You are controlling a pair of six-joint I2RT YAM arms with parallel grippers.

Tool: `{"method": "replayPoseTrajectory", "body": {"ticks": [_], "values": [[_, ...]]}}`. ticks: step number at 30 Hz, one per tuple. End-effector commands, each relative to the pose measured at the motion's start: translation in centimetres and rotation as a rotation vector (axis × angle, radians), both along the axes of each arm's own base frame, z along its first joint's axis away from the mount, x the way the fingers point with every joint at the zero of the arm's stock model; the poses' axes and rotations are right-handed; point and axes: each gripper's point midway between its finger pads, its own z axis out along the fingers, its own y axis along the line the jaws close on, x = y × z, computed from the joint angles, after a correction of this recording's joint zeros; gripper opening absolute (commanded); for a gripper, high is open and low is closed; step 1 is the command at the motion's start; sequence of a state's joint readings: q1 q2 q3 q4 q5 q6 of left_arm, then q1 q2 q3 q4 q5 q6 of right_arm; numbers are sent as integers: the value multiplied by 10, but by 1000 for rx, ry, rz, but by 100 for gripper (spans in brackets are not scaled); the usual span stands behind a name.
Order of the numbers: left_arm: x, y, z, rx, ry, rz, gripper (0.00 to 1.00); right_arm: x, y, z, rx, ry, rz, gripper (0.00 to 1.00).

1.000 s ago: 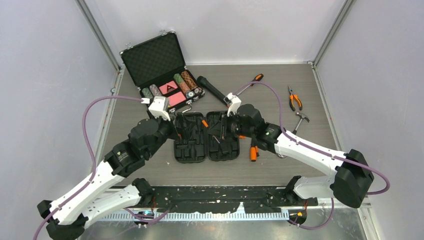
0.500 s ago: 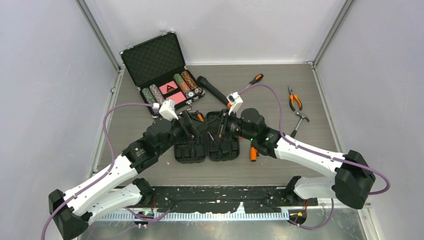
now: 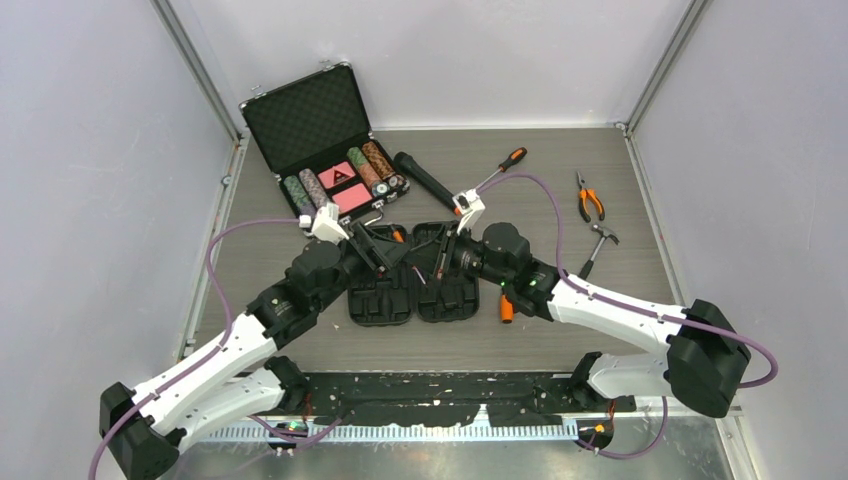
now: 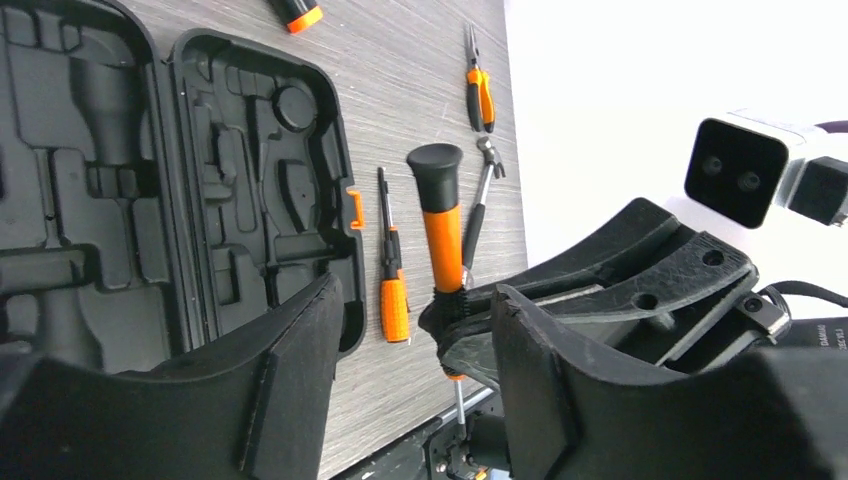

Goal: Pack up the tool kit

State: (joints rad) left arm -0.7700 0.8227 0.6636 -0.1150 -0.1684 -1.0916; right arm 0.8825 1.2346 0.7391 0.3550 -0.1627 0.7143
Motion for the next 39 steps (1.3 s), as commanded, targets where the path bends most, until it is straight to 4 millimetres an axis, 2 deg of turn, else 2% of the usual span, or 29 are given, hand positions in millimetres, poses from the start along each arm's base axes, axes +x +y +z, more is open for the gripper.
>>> {"method": "replayPoseTrajectory", "body": {"ticks": [1,5,8,11,17,20,23,24,25,26,28,30,32,35,36,39], "values": [[7,4,15,-90,-14,54,52,-2,4,23,78,-51,12,5],[7,0,15,-97,-12,39,39,-2,6,24,82,-52,18,5],[7,-4,16,-99,-11,22,36,-3,6,24,83,-50,22,5],[7,-7,16,-105,-7,8,28,-3,8,23,82,-49,30,5],[7,-10,17,-94,-13,-7,0,-3,11,18,70,-36,39,5],[11,-2,13,-49,-11,3,0,-1,10,15,60,-30,29,6],[17,12,6,20,-10,17,0,0,7,11,40,-22,17,18],[20,19,3,53,-1,27,0,1,5,13,36,-30,9,29],[22,25,-2,90,5,24,0,2,2,9,19,-25,0,35],[24,30,-4,128,10,18,0,5,-2,9,11,-26,-17,48],[30,45,-17,229,42,19,0,14,-15,-1,-39,-6,-65,60],[34,53,-22,325,51,-12,0,20,-24,-5,-74,-8,-100,65],[38,63,-35,441,87,-39,0,26,-40,-20,-144,21,-139,68],[45,77,-58,611,156,-83,0,37,-63,-30,-212,15,-201,69],[48,80,-62,655,172,-94,0,39,-70,-37,-238,25,-217,69],[61,82,-72,776,199,-157,0,41,-85,-41,-284,6,-254,70]]}}
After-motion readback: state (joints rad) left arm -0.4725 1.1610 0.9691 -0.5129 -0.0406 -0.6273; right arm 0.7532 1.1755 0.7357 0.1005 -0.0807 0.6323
